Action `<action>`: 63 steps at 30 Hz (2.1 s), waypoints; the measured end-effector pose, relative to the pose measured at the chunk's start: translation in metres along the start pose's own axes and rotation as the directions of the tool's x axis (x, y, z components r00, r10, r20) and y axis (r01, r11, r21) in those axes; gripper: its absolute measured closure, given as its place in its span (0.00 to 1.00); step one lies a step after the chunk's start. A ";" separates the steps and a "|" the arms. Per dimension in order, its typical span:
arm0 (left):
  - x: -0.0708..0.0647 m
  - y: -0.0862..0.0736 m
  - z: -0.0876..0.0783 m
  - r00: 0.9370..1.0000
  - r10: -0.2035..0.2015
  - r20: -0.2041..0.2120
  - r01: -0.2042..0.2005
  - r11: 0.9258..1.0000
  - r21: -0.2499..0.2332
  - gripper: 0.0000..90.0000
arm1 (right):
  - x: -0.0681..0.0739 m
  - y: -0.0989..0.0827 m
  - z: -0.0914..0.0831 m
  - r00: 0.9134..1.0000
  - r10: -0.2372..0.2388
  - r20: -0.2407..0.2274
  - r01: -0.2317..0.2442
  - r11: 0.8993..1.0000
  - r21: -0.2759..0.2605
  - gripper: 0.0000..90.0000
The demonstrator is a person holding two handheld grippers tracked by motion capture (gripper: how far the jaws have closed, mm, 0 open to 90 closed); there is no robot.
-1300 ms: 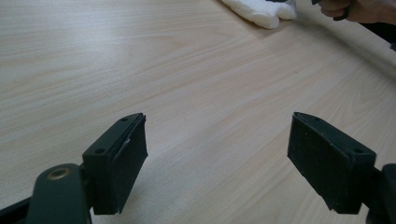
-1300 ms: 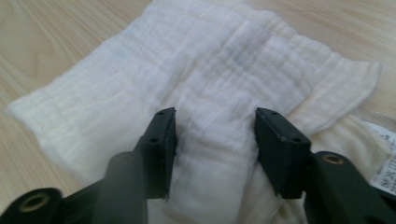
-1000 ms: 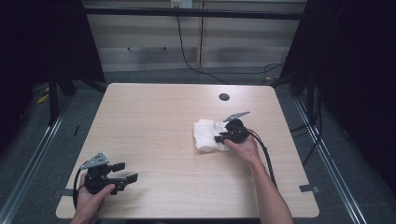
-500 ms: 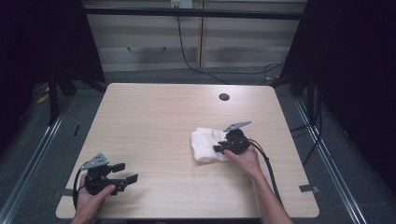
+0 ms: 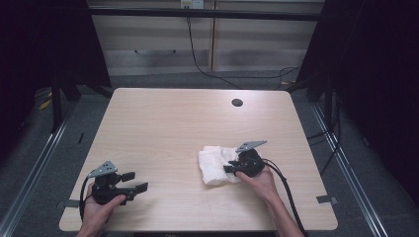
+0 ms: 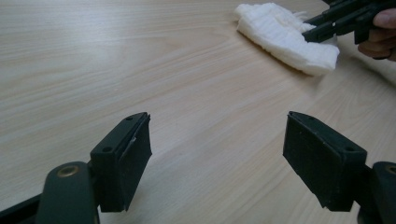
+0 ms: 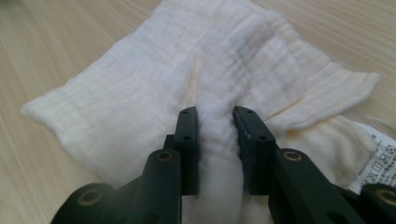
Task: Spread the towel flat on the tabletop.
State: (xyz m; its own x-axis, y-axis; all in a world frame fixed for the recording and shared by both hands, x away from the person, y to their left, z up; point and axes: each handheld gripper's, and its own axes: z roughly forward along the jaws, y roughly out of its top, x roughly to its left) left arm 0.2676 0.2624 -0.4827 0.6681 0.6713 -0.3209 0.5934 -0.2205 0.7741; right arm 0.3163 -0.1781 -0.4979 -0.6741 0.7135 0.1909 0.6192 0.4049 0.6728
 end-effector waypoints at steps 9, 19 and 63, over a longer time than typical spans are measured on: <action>-0.018 0.022 0.007 0.998 0.066 0.010 -0.066 0.998 0.003 0.24 | 0.014 -0.013 -0.008 0.999 0.035 0.008 -0.035 0.999 -0.014 0.80; -0.030 0.027 0.028 0.995 0.091 0.046 -0.092 0.995 0.037 0.23 | 0.032 -0.024 -0.018 0.998 0.046 0.048 -0.046 0.999 0.000 0.75; -0.021 0.013 0.032 0.993 0.110 0.039 -0.113 0.991 0.070 0.23 | -0.025 0.010 -0.013 1.000 -0.001 -0.024 0.000 1.000 -0.016 0.68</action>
State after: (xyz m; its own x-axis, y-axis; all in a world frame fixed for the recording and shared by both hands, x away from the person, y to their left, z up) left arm 0.2755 0.2230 -0.4830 0.7463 0.6151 -0.2544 0.5444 -0.3441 0.7650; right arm 0.3341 -0.1999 -0.4866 -0.6838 0.6996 0.2073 0.6124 0.3958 0.6844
